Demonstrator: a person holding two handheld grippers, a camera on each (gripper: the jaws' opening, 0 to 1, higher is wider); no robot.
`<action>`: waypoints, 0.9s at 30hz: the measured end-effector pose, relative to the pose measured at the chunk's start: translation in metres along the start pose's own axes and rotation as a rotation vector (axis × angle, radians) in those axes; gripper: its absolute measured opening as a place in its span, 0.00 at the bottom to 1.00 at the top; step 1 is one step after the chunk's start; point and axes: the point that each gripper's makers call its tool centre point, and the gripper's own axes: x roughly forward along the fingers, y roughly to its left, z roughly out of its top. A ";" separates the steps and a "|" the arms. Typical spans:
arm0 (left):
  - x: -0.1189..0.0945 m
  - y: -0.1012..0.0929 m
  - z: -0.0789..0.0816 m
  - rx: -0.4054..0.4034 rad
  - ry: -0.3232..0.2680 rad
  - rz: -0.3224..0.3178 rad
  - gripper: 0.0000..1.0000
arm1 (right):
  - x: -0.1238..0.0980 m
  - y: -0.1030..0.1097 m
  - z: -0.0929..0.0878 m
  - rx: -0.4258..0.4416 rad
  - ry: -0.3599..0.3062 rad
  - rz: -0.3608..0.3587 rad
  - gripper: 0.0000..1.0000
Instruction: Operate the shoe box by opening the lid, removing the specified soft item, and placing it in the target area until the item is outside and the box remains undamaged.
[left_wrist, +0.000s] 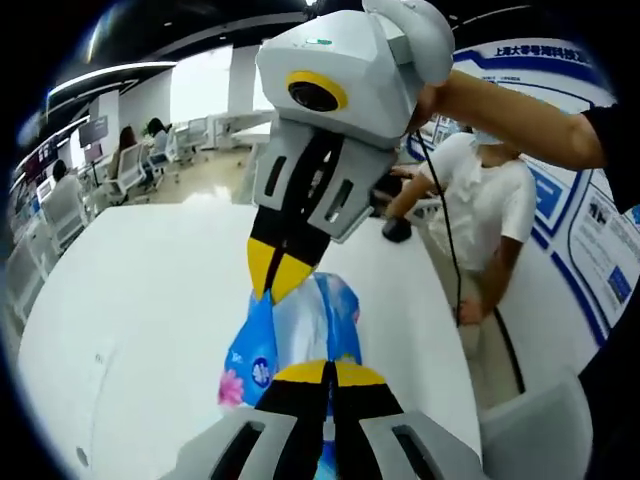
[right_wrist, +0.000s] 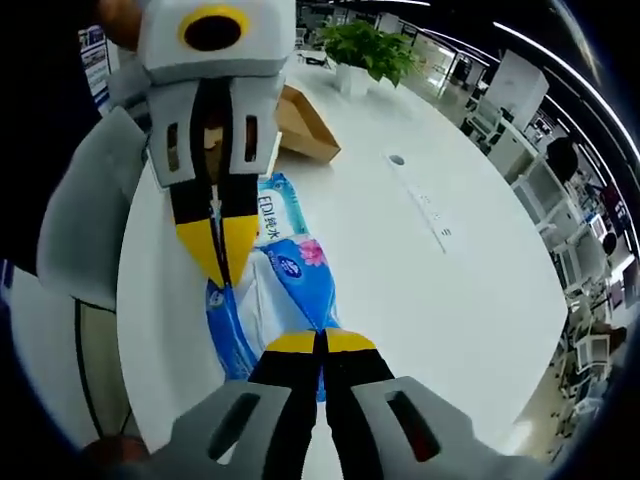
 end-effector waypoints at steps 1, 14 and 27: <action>0.002 0.001 0.000 0.000 0.002 -0.002 0.00 | 0.001 -0.002 -0.004 0.001 0.008 0.001 0.00; 0.039 0.008 -0.003 -0.027 0.020 -0.042 0.00 | 0.016 -0.016 -0.037 -0.002 0.066 -0.003 0.00; 0.059 0.008 -0.026 -0.056 0.061 -0.070 0.00 | 0.045 -0.009 -0.060 -0.023 0.099 0.013 0.00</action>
